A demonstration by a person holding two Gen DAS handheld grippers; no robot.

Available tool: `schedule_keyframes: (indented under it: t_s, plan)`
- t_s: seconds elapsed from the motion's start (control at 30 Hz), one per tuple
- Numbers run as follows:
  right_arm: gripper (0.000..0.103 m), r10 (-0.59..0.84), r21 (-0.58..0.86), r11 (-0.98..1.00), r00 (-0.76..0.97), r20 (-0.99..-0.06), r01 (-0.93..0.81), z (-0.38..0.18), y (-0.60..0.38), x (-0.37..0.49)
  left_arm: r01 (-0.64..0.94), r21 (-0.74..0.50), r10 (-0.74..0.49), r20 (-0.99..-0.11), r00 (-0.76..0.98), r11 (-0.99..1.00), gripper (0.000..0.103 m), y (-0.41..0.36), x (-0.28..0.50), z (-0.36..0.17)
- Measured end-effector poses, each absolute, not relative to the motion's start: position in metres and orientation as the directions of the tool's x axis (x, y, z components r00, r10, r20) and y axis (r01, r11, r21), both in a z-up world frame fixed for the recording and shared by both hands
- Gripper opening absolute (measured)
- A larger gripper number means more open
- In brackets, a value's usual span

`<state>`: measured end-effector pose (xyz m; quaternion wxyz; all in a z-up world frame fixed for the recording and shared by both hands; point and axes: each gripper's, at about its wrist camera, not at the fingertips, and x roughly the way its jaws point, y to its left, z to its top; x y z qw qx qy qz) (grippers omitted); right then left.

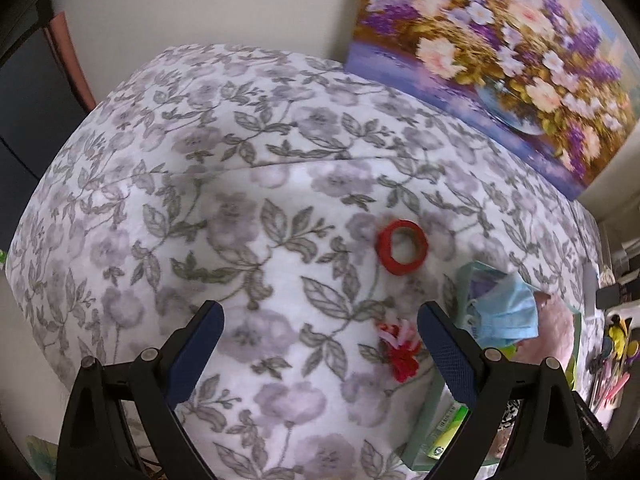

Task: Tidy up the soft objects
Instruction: 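Move the left gripper to the red tape roll while the right reaches the red plush toy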

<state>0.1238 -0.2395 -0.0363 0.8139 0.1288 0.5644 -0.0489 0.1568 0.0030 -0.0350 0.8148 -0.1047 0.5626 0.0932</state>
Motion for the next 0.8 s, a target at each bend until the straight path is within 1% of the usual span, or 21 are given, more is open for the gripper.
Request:
schedule_keyframes:
  t_s: [0.5, 0.8]
  plan:
    - [0.094, 0.089, 0.149, 0.976, 0.335, -0.938, 0.158, -0.046, -0.188, 0.135, -0.356, -0.08, 0.045, -0.943, 0.329, 0.931, 0.097, 0.055, 0.157, -0.041]
    - [0.094, 0.093, 0.129, 0.988, 0.338, -0.936, 0.084, -0.052, -0.157, 0.142, -0.371, -0.07, 0.048, -0.952, 0.301, 0.926, 0.097, 0.07, 0.158, -0.051]
